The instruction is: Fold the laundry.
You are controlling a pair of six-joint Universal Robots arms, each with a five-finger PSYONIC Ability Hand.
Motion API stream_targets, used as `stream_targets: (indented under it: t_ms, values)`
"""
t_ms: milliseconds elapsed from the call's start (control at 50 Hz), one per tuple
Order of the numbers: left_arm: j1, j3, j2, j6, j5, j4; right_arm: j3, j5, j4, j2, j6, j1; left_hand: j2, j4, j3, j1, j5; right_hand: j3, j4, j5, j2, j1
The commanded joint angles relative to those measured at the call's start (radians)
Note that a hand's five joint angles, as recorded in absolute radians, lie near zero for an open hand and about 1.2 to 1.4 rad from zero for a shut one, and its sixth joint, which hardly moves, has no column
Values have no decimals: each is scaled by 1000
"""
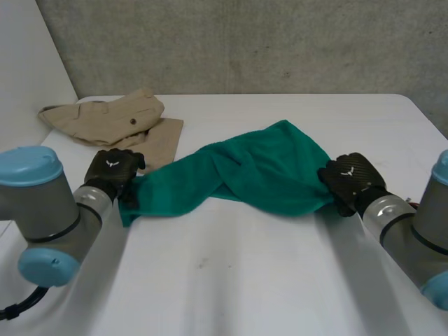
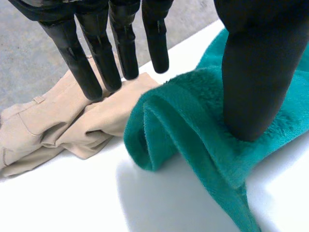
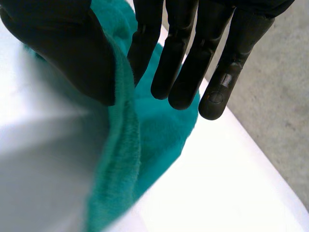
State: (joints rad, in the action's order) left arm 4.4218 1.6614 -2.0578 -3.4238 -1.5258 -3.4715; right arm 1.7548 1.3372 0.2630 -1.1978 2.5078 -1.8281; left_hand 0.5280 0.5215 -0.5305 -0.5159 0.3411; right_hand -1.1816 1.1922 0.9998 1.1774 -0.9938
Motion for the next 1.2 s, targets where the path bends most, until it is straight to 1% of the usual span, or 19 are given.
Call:
stream_targets:
  t_ms: [20,60,80,180,340,440,660,740,760,820,840,860,940,980,1020,1060,1120,1140,1200]
  values:
    - [2,101,140,-144,30,6,49,-10,1,-89,6,65,-65,-58,67,53,-53,-215,204,222,219,-403]
    - [1,115,159,-146,50,6,61,-12,1,-101,8,78,-65,-58,67,53,-53,-215,204,222,219,-403]
    - [1,126,172,-146,73,6,64,-12,1,-103,8,79,-65,-58,67,53,-53,-215,204,222,219,-403]
    - [-4,159,189,-150,110,6,78,-10,-1,-114,8,82,-44,-38,47,32,-32,-215,204,222,219,-403]
    - [-5,170,169,-153,112,2,89,-12,-1,-124,6,87,-3,3,6,-9,9,-215,204,222,219,-403]
    - [1,140,94,-155,112,-6,89,-12,-1,-126,5,87,70,76,-67,-82,82,-215,204,222,219,-403]
    - [-1,64,15,-155,112,-24,94,-10,-1,-124,3,85,176,182,-173,-188,188,-215,204,222,219,-403]
    - [-2,38,-16,-155,112,-43,95,-10,-1,-124,3,84,302,308,-299,-314,314,-215,204,222,219,-403]
    - [-2,31,-27,-155,112,-54,95,-10,-2,-124,2,84,401,407,-398,-413,413,-215,204,222,219,-403]
    - [-2,18,-38,-153,112,-64,97,-12,-1,-124,0,84,589,596,-587,-601,601,-215,204,222,219,-403]
    - [-2,12,-41,-153,113,-66,97,-12,-1,-124,-1,84,761,768,-759,-773,774,-215,204,222,219,-403]
    - [-2,11,-41,-153,113,-66,95,-10,-1,-124,-1,85,867,874,-865,-879,880,-215,204,222,219,-403]
    - [-10,3,-35,-153,110,-57,88,-6,-2,-124,-4,87,868,875,-866,-880,881,-215,204,222,219,-403]
    - [-12,3,-19,-152,108,-51,74,-6,-13,-129,-12,87,868,875,-866,-880,881,-215,204,222,219,-403]
    - [-16,6,36,-143,108,-22,60,-6,-34,-141,-21,87,868,875,-866,-880,881,-215,204,222,219,-403]
    - [-21,3,129,-140,108,32,17,-6,-100,-190,-47,89,868,875,-866,-880,881,-215,204,222,219,-403]
    - [-18,-6,221,-130,110,100,-58,-10,-218,-261,-84,93,868,875,-866,-880,881,-215,204,222,219,-403]
    - [-18,-23,275,-120,110,147,-81,-12,-244,-276,-93,96,868,875,-866,-880,881,-215,204,222,219,-403]
    - [-13,-66,346,-104,110,224,-184,-10,-346,-339,-119,115,868,875,-866,-880,881,-215,204,222,219,-403]
